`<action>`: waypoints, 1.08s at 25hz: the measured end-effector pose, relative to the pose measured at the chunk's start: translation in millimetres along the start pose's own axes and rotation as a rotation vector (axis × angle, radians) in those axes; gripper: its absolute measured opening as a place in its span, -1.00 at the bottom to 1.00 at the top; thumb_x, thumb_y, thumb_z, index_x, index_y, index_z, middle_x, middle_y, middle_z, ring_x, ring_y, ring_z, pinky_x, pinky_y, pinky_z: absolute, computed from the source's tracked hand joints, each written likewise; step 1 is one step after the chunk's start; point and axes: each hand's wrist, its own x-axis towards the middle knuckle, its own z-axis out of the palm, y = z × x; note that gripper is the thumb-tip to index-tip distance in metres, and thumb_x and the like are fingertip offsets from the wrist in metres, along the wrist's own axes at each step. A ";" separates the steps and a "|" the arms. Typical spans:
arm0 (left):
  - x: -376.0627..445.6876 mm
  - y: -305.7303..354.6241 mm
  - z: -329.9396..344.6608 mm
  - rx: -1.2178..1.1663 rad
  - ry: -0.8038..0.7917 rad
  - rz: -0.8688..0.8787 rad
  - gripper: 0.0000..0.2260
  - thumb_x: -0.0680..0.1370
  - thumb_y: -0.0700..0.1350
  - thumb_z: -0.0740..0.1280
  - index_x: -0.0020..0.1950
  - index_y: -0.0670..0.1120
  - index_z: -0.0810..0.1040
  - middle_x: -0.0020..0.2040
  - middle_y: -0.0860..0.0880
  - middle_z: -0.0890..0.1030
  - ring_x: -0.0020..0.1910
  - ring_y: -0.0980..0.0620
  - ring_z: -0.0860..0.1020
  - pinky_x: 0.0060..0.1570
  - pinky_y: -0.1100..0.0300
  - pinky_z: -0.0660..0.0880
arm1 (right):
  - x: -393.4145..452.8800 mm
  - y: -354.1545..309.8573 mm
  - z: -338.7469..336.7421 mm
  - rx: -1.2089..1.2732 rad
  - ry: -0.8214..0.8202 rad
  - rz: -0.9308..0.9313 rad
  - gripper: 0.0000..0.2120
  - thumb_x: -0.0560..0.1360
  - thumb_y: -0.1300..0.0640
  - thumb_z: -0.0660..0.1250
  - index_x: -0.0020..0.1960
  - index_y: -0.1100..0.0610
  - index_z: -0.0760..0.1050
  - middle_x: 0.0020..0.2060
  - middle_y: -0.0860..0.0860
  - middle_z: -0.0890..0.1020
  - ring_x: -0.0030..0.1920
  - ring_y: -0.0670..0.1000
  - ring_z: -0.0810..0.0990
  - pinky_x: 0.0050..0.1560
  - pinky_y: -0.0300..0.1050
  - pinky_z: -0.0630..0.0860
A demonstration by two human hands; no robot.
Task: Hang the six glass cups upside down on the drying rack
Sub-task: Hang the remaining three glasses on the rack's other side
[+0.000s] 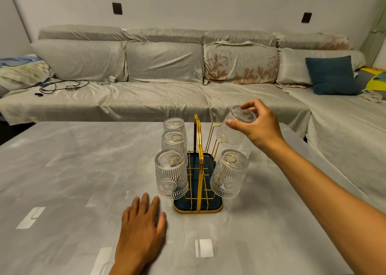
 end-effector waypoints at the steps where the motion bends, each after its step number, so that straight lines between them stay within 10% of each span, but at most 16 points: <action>1: 0.2 -0.1 -0.1 0.001 -0.002 0.000 -0.46 0.60 0.21 -0.10 0.56 0.11 -0.03 0.60 -0.02 -0.08 0.56 -0.04 -0.13 0.50 0.00 -0.16 | -0.8 1.7 3.7 -0.021 -0.016 0.002 -0.49 0.18 -0.19 0.58 -0.01 -0.03 0.46 -0.09 -0.10 0.58 -0.06 0.00 0.58 -0.07 0.04 0.58; 23: 0.7 -1.8 4.1 0.012 0.018 0.031 -0.46 0.60 0.20 -0.13 0.56 0.09 -0.04 0.60 -0.03 -0.07 0.56 -0.06 -0.14 0.49 -0.01 -0.17 | 6.0 7.7 43.3 -0.305 -0.435 0.236 -0.59 0.31 -0.07 0.53 0.04 0.02 0.45 0.01 0.00 0.50 -0.01 0.07 0.51 -0.13 -0.03 0.48; 27: 3.6 -9.7 4.2 0.100 -0.057 0.069 -0.41 0.54 0.28 -0.28 0.52 0.10 -0.27 0.57 0.00 -0.26 0.53 -0.03 -0.29 0.45 0.02 -0.29 | 5.1 33.6 27.3 -0.207 -0.065 0.208 -0.62 0.42 -0.24 0.32 0.06 0.01 0.47 0.04 -0.02 0.56 -0.01 0.03 0.52 -0.08 -0.03 0.44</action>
